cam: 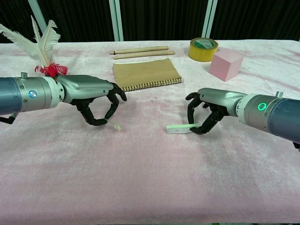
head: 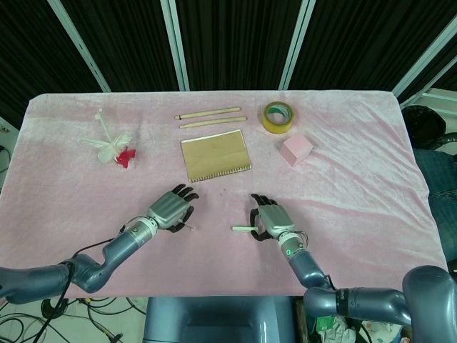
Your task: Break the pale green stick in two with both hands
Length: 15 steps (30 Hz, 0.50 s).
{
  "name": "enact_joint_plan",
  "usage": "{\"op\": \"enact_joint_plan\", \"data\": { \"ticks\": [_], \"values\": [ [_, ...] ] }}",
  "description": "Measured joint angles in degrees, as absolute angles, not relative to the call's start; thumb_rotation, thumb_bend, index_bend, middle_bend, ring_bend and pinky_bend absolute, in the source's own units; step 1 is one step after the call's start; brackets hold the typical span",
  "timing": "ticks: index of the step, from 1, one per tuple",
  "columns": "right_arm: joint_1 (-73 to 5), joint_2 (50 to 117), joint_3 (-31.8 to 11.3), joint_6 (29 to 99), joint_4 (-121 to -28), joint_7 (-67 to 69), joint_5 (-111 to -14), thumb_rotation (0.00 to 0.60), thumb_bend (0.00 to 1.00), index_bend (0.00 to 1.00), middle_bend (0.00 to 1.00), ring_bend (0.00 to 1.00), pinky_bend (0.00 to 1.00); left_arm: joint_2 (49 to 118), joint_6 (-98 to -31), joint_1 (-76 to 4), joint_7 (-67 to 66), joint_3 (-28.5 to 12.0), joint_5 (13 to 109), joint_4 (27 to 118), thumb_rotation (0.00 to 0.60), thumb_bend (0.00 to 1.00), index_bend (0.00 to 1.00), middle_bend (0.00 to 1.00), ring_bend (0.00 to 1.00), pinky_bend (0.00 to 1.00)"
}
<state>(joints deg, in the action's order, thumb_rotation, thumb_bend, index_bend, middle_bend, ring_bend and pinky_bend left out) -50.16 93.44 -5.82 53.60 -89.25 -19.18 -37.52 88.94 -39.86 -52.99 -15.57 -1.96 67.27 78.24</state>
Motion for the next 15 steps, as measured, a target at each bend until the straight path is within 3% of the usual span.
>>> {"op": "enact_joint_plan", "data": {
  "ticks": [6, 10, 15],
  "values": [
    [-50.28, 92.94, -5.89, 52.21, -89.64, -20.53, -36.82, 0.6, 0.25, 0.32, 0.0, 0.0, 0.07, 89.5, -39.67, -53.08, -18.45, -1.61, 65.01, 77.99, 0.6, 0.15, 0.29, 0.07, 0.0, 0.0],
    [-50.98, 91.57, -5.64, 50.99, -90.46, -22.33, -36.2, 0.6, 0.19, 0.18, 0.0, 0.0, 0.07, 89.51, -39.8, -53.25, -19.68, -1.81, 63.85, 78.18, 0.6, 0.12, 0.22, 0.06, 0.0, 0.0],
    [-51.63, 89.17, -6.04, 49.87, -92.96, -23.04, -34.76, 0.6, 0.17, 0.12, 0.0, 0.0, 0.07, 88.49, -40.24, -53.22, -19.56, -2.5, 63.25, 79.63, 0.6, 0.1, 0.19, 0.05, 0.0, 0.0]
  ]
}}
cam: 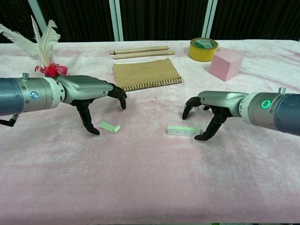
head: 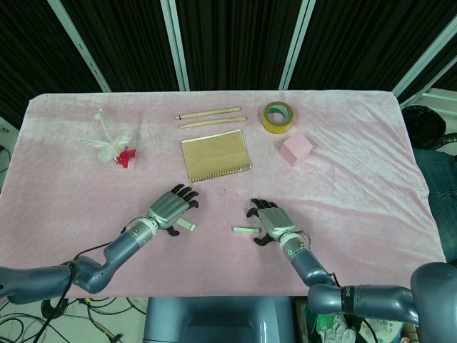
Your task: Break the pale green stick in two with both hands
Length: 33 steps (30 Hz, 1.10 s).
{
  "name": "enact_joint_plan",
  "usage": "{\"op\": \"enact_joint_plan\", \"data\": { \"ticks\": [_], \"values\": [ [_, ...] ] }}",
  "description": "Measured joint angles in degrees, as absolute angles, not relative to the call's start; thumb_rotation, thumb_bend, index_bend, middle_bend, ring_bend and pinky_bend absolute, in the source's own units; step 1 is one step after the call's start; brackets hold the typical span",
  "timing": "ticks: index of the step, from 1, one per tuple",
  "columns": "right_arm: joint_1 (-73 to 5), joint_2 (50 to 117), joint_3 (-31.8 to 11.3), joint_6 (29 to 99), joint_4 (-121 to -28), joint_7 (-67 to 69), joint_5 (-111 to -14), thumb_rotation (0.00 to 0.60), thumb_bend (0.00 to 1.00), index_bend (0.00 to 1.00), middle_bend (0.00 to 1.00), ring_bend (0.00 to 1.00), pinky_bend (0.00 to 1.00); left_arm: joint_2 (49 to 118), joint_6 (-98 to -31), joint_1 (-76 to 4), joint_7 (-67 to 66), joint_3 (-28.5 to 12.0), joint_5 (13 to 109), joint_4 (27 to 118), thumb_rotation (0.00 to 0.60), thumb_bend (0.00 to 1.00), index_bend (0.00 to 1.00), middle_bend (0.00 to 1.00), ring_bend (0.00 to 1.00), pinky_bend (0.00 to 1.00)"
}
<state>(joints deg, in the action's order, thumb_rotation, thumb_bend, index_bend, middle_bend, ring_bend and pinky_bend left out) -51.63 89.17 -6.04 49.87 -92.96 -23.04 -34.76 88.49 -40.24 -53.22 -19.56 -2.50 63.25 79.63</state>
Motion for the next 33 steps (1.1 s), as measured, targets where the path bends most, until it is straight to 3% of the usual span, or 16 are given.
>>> {"op": "enact_joint_plan", "data": {
  "ticks": [12, 23, 28, 33],
  "values": [
    [-50.33, 75.27, -8.76, 50.09, -101.45, -20.36, -35.44, 0.6, 0.17, 0.06, 0.0, 0.0, 0.07, 77.52, -43.5, -52.94, -16.91, -7.11, 62.84, 89.58, 0.6, 0.1, 0.19, 0.05, 0.0, 0.0],
    [-43.51, 58.41, -8.82, 53.73, -104.25, -15.43, -43.78, 0.6, 0.17, 0.06, 0.0, 0.0, 0.07, 57.9, -51.23, -47.91, -7.68, -12.07, 69.83, 104.97, 0.6, 0.12, 0.2, 0.06, 0.0, 0.0],
    [-37.77, 52.66, -8.08, 56.89, -106.13, -9.23, -53.24, 0.6, 0.17, 0.05, 0.0, 0.0, 0.07, 47.85, -56.55, -42.07, -5.89, -11.69, 73.97, 110.47, 0.6, 0.12, 0.2, 0.06, 0.0, 0.0],
    [-31.1, 50.0, -6.05, 64.25, -109.16, -5.76, -63.84, 0.6, 0.17, 0.05, 0.0, 0.0, 0.07, 41.79, -65.79, -32.32, -9.13, -7.58, 78.11, 115.57, 0.6, 0.12, 0.2, 0.06, 0.0, 0.0]
  ]
}}
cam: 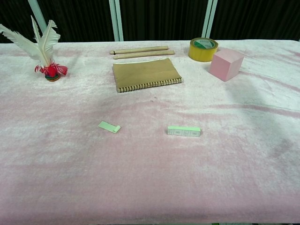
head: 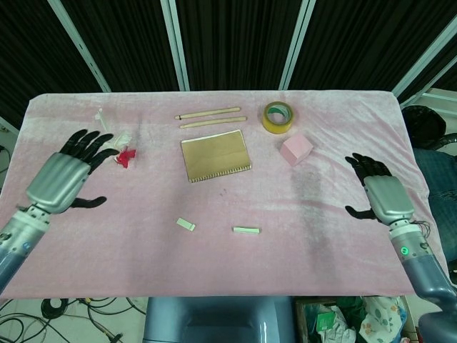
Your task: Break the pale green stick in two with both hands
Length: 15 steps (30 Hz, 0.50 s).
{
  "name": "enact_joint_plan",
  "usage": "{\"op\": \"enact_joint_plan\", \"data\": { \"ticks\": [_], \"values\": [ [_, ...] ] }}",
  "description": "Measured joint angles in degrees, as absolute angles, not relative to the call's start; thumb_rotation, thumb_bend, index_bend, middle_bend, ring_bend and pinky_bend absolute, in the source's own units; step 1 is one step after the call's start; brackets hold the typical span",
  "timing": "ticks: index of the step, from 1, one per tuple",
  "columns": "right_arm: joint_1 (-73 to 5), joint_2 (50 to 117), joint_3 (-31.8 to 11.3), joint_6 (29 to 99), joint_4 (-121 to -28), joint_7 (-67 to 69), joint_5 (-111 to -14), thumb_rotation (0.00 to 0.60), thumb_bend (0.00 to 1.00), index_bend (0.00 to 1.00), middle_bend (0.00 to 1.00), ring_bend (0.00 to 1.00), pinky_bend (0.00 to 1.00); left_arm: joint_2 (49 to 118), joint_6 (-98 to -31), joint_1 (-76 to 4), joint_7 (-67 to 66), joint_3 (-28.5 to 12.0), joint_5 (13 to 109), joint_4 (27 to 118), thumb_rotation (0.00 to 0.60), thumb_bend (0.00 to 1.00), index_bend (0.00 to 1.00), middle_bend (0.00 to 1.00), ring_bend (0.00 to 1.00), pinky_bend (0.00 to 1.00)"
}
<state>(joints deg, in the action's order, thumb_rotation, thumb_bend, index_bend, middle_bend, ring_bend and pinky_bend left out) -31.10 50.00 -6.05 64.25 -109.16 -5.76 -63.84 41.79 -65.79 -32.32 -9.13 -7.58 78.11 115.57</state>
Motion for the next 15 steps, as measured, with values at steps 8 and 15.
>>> {"op": "enact_joint_plan", "data": {
  "ticks": [8, 15],
  "values": [
    [-18.93, 50.99, -0.45, 80.87, -111.65, -5.11, -78.33, 0.6, 0.17, 0.05, 0.0, 0.0, 0.07, 44.73, -84.54, -13.95, -12.45, 2.47, 89.06, 114.51, 0.6, 0.12, 0.2, 0.05, 0.0, 0.0],
    [-7.45, 57.05, 5.39, 93.21, -108.89, -6.94, -87.29, 0.6, 0.17, 0.03, 0.0, 0.0, 0.07, 53.01, -92.58, -5.14, -7.91, 6.96, 93.34, 105.23, 0.6, 0.12, 0.2, 0.04, 0.0, 0.0]
  ]
}}
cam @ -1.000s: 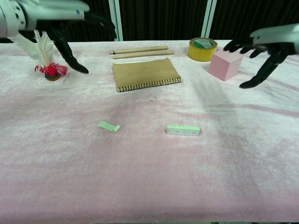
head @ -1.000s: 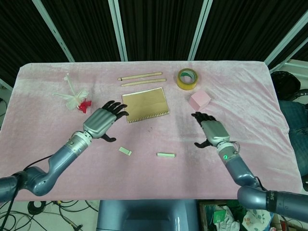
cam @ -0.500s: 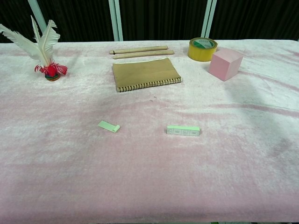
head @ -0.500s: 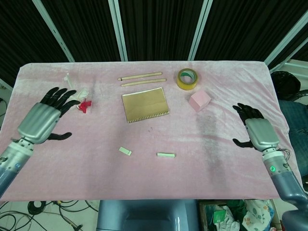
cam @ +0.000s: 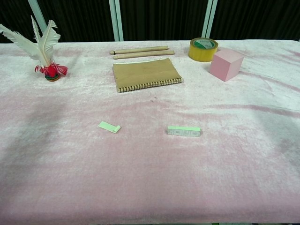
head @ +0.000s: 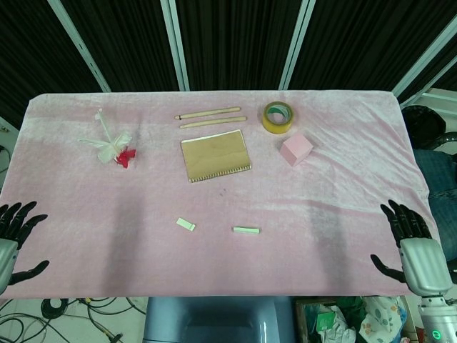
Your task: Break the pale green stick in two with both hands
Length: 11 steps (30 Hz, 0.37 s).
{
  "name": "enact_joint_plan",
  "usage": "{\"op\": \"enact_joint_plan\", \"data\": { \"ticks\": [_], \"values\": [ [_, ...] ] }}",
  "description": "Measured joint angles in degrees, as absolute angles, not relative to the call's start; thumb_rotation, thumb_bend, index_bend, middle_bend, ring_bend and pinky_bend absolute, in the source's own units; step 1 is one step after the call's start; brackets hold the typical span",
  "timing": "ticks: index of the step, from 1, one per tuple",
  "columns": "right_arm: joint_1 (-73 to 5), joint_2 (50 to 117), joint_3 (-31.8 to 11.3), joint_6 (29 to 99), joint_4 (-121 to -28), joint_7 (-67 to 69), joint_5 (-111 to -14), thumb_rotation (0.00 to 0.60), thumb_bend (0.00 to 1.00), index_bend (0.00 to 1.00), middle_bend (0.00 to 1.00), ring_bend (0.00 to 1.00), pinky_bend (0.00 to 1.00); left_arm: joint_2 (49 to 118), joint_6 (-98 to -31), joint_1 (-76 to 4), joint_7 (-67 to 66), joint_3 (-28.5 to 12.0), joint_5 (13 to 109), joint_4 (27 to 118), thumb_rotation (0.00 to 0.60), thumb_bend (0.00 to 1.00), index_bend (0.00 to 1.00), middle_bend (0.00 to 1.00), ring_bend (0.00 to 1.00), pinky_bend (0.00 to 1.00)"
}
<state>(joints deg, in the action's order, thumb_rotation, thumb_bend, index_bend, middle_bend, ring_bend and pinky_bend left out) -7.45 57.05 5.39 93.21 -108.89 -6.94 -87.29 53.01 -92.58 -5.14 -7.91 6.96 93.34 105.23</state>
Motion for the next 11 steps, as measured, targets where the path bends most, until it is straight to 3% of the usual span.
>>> {"op": "enact_joint_plan", "data": {
  "ticks": [11],
  "values": [
    [-3.18, 62.64, 4.22, 95.99, -100.87, -7.56, -86.92, 0.6, 0.17, 0.02, 0.0, 0.0, 0.07, 56.93, -93.16, -3.54, -6.77, 6.23, 94.3, 101.31, 0.6, 0.13, 0.2, 0.04, 0.0, 0.0]
  ]
}}
